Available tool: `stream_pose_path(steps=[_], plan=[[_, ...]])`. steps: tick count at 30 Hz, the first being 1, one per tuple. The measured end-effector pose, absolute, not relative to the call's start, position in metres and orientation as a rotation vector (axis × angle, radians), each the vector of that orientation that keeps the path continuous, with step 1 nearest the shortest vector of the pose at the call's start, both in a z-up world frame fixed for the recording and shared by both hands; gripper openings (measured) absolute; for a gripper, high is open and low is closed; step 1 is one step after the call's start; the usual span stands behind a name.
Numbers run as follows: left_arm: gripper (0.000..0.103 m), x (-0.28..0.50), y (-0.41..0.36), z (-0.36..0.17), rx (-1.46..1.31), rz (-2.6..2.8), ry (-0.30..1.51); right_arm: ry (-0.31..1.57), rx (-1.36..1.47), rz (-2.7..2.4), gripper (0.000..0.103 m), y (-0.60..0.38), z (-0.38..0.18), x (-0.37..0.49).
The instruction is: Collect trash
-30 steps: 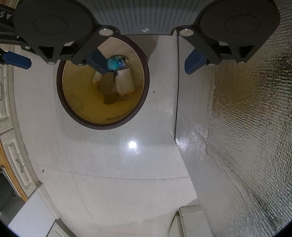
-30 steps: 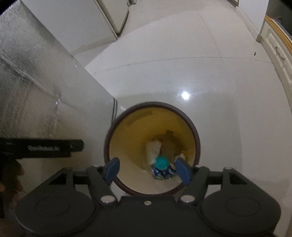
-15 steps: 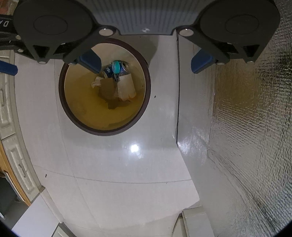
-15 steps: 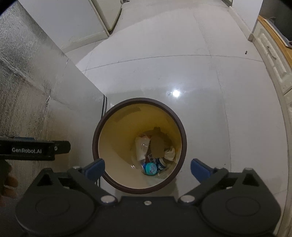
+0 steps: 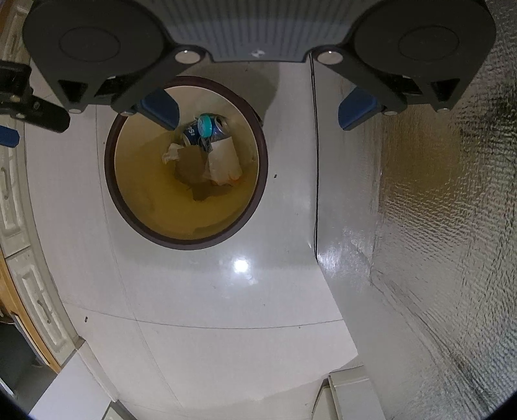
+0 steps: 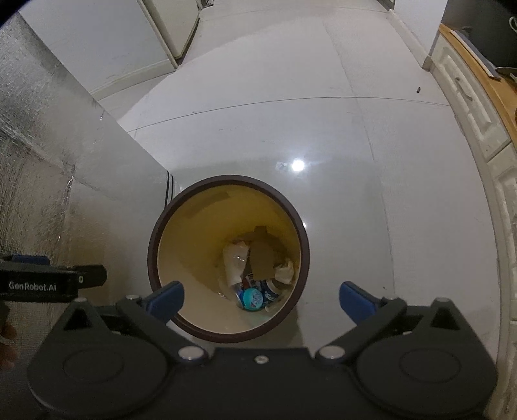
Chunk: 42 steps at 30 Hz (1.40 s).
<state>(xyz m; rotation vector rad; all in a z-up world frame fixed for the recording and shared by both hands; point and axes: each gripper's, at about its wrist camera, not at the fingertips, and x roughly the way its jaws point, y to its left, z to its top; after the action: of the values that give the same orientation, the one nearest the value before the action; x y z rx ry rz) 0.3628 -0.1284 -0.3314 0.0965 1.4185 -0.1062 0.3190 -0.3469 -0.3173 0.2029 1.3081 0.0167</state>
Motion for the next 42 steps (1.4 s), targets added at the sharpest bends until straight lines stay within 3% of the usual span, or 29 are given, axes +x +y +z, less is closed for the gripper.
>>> stream_pose_path(steps=[22, 42], plan=[[0.103, 0.331, -0.117, -0.3, 0.1, -0.102, 1.387, 1.283, 0.185, -0.013, 0.103, -0.35, -0.295, 0.292], [0.103, 0.287, -0.118, -0.212, 0.121, -0.146, 1.195, 1.122, 0.198, -0.051, 0.103, -0.36, -0.217, 0.247]])
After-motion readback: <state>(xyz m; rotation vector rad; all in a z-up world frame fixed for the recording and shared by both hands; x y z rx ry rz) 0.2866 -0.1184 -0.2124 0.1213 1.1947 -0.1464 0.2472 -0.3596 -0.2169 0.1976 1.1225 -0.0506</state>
